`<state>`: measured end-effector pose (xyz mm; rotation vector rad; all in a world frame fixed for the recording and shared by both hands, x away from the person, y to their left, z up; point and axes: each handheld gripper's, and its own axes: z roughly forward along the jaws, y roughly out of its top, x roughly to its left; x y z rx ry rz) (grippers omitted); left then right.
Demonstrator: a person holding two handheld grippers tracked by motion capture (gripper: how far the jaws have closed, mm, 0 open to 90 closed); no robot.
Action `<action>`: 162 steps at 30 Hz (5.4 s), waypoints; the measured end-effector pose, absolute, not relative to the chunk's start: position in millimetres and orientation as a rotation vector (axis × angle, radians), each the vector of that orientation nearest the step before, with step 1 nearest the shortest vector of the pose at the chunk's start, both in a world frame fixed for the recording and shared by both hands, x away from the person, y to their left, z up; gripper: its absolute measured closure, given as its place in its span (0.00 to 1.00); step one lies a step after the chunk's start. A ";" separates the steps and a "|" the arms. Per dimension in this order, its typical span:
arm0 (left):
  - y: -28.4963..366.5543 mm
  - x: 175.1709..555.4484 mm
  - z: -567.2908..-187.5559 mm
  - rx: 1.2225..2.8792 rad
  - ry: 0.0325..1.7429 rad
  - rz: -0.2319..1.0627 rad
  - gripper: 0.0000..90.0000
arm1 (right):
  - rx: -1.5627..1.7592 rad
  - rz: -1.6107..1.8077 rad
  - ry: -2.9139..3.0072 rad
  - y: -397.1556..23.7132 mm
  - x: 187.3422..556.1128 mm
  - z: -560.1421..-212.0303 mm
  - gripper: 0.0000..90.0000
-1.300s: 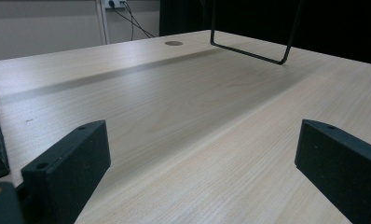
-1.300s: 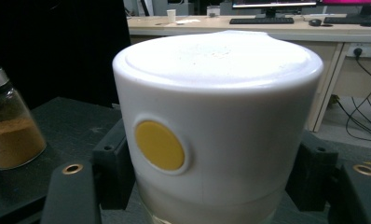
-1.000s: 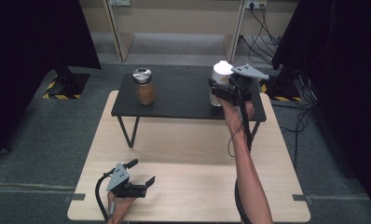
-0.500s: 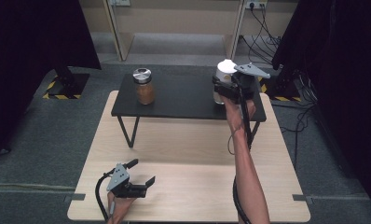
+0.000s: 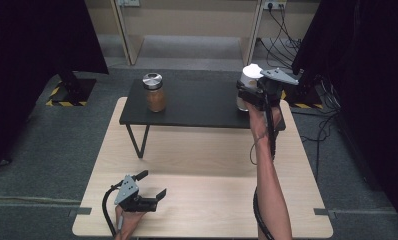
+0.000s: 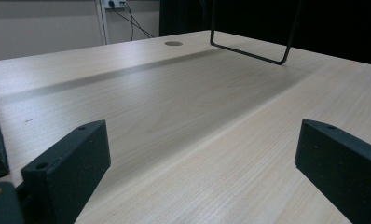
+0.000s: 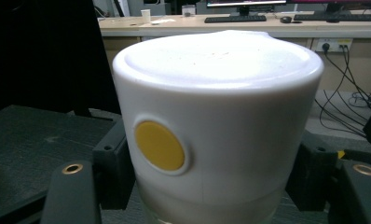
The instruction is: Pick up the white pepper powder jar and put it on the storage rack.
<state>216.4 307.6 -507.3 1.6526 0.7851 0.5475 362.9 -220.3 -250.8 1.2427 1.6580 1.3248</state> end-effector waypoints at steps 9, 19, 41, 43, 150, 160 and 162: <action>307.7 216.5 -507.2 1.652 0.787 0.545 0.03 | 1.247 1.305 1.648 -225.8 363.1 -249.4 0.34; 307.8 216.4 -507.3 1.651 0.788 0.546 0.03 | 1.249 1.301 1.657 -225.3 365.3 -257.8 0.34; 307.5 216.4 -506.8 1.654 0.790 0.547 0.03 | 1.209 1.400 1.655 -248.8 360.2 -270.1 0.00; 307.4 216.4 -506.8 1.654 0.790 0.546 0.03 | 1.194 1.421 1.651 -251.9 358.3 -271.8 0.00; 307.7 216.2 -507.1 1.644 0.806 0.539 0.03 | 0.906 1.570 1.850 -307.6 202.0 -500.9 0.01; 307.8 216.3 -507.5 1.643 0.804 0.540 0.03 | 0.901 1.546 1.861 -304.6 201.7 -499.0 0.01; 307.8 216.4 -507.5 1.642 0.804 0.540 0.03 | 0.899 1.547 1.862 -304.7 201.6 -499.0 0.01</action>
